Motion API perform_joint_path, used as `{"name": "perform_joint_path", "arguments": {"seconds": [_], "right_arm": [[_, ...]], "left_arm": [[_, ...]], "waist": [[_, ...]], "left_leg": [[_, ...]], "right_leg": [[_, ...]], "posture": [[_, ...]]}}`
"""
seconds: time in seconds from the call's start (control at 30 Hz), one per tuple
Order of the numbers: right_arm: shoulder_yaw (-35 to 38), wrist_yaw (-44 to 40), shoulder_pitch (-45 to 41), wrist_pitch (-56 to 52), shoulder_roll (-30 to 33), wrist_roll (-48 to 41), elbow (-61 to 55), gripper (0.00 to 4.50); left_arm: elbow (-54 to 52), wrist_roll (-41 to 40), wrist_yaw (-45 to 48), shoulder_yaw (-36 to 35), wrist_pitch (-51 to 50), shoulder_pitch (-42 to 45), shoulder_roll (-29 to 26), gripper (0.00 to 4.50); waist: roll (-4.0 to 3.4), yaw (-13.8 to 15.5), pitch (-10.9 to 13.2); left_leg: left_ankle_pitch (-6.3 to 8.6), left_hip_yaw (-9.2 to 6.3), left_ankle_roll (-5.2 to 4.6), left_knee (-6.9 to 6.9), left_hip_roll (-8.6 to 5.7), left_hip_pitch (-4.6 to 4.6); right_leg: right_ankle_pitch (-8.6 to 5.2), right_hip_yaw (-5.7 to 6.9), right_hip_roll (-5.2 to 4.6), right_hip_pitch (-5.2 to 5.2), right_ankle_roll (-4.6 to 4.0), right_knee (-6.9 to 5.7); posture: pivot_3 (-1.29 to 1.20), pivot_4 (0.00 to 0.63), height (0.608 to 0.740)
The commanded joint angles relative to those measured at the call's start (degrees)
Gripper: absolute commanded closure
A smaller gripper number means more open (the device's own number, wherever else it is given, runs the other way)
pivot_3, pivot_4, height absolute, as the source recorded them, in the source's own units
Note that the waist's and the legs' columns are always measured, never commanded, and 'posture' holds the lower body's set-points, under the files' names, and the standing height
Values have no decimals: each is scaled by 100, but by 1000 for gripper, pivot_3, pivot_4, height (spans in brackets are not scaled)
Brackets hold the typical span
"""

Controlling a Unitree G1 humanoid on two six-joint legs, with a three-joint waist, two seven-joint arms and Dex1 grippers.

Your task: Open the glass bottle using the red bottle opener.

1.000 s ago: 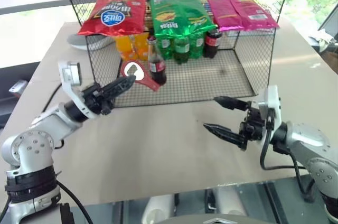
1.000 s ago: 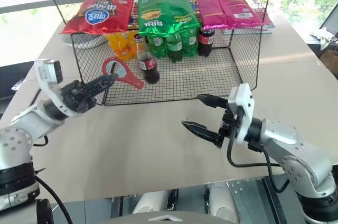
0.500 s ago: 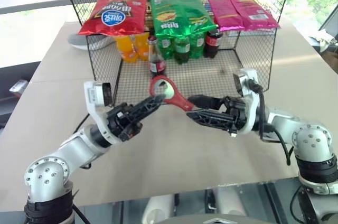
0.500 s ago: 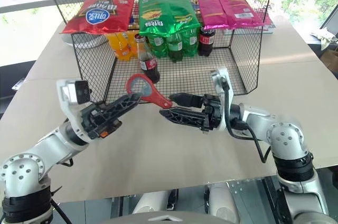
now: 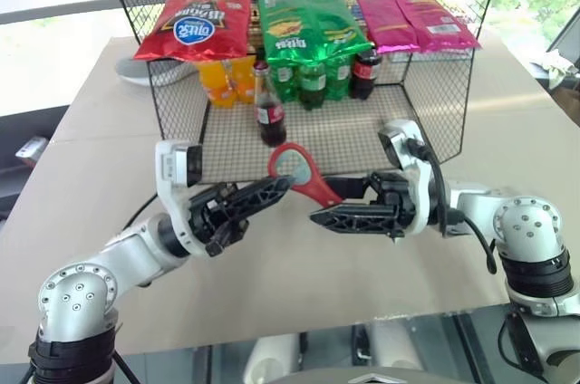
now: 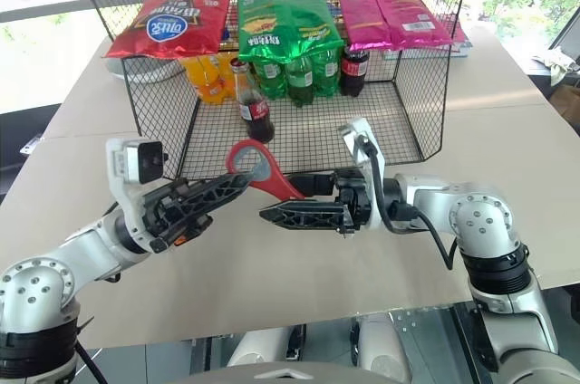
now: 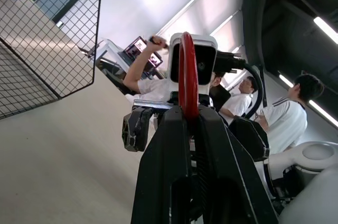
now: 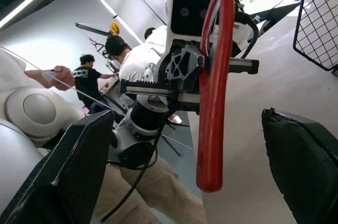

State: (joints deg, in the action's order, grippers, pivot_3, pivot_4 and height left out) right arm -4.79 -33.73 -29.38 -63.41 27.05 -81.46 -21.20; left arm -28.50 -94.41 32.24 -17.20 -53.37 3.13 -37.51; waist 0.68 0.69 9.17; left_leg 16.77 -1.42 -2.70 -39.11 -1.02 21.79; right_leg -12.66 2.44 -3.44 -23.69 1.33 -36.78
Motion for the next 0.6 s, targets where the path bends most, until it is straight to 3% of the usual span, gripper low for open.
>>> {"name": "perform_joint_path", "arguments": {"seconds": [0.03,0.13,0.23,0.27,0.3,0.4,0.53,0.6], "right_arm": [[-29,-290,-103,-44,52,94,-46,0],[-90,-413,-98,-58,58,218,-71,852],[-150,-487,-121,-69,14,303,-67,2428],[-164,-517,-130,-72,7,328,-71,2669],[-173,-527,-142,-79,-10,339,-63,3259],[-178,-561,-163,-115,-52,385,-52,4423],[-171,-600,-176,-200,-49,384,-81,4423],[-149,-605,-143,-216,-35,382,-105,4500]], "left_arm": [[-45,94,255,59,11,8,-111,4313],[-18,174,373,90,21,16,-160,4500],[5,295,530,122,17,21,-232,4500],[10,322,565,129,17,20,-246,4500],[9,373,621,137,14,20,-267,4500],[14,462,736,157,14,8,-305,4500],[8,637,941,180,27,-21,-343,4500],[103,525,930,85,45,-11,-320,3816]], "waist": [[0,1,0],[0,0,0],[-1,0,0],[-1,0,1],[-1,0,1],[-2,0,1],[-5,1,3],[-5,0,3]], "left_leg": [[0,0,0,0,0,0],[0,0,0,1,1,0],[0,0,-1,2,1,0],[0,0,-1,2,2,0],[0,0,-1,3,2,1],[0,0,0,3,2,1],[0,-1,0,5,1,2],[0,0,0,6,1,2]], "right_leg": [[0,-1,10,0,0,0],[0,-2,10,-1,0,1],[0,-2,7,-1,-1,1],[0,-2,6,-1,-1,1],[0,-2,-7,-2,-1,2],[-1,-1,-11,-2,0,3],[-1,-1,-12,-3,0,4],[-1,-1,-13,-3,0,6]], "posture": [[0,150,740],[0,150,740],[0,150,740],[0,150,740],[0,150,740],[0,150,740],[0,150,740],[0,150,740]]}}
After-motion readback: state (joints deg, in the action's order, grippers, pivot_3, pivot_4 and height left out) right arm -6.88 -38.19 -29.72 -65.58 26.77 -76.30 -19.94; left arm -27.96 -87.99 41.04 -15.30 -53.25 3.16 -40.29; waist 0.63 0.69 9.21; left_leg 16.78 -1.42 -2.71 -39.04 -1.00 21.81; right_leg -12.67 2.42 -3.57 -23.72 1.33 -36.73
